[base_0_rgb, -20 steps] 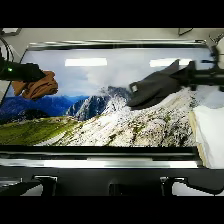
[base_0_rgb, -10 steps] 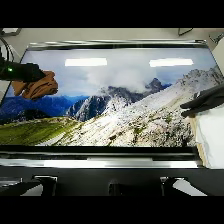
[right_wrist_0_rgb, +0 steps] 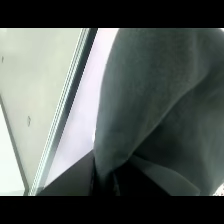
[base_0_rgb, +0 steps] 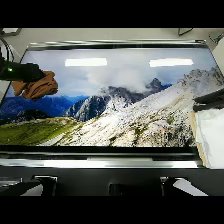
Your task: Fold the clothes and pants, and hang the long-sleeved shirts on hangers.
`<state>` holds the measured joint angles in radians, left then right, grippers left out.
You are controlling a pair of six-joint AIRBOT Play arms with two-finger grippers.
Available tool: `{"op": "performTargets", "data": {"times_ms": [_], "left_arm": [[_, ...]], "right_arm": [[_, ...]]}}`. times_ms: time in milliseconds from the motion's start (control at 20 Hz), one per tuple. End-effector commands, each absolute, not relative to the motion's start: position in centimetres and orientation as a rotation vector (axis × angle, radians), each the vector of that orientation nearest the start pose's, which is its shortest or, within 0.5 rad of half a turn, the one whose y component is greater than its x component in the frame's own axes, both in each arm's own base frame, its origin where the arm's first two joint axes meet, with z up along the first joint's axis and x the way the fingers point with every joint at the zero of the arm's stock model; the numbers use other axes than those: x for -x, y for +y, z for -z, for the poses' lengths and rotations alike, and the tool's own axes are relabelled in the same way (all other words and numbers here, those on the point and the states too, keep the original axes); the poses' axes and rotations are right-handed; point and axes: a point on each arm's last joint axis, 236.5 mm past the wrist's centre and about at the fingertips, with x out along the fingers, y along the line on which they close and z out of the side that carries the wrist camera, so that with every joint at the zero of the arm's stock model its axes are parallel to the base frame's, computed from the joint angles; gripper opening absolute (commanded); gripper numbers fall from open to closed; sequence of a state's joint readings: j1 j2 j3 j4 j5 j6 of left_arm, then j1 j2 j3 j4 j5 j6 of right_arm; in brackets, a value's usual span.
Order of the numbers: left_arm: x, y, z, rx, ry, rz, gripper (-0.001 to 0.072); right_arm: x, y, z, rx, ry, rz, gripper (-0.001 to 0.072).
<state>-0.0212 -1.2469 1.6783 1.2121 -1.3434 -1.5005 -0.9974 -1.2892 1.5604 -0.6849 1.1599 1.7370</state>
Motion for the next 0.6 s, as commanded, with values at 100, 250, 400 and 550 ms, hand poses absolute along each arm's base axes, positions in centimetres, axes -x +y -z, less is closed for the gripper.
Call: {"op": "performTargets", "data": {"times_ms": [100,250,400,550], "left_arm": [[-41.8,-8.9,-21.8,0.161,0.887,0.337,0.0023],[-41.9,-8.9,-21.8,0.160,0.886,0.337,0.0023],[-41.9,-8.9,-21.9,0.160,0.884,0.337,0.0023],[-41.9,-8.9,-21.8,0.161,0.885,0.337,0.0023]], "right_arm": [[-36.5,-27.0,-22.3,-1.163,0.456,0.369,0.0045],[-33.1,-27.5,-20.6,-1.206,0.544,0.453,0.0045],[-25.5,-28.0,-16.5,-1.245,0.767,0.659,0.0045],[-16.4,-27.3,-11.5,-1.148,1.136,0.885,0.0046]]}}
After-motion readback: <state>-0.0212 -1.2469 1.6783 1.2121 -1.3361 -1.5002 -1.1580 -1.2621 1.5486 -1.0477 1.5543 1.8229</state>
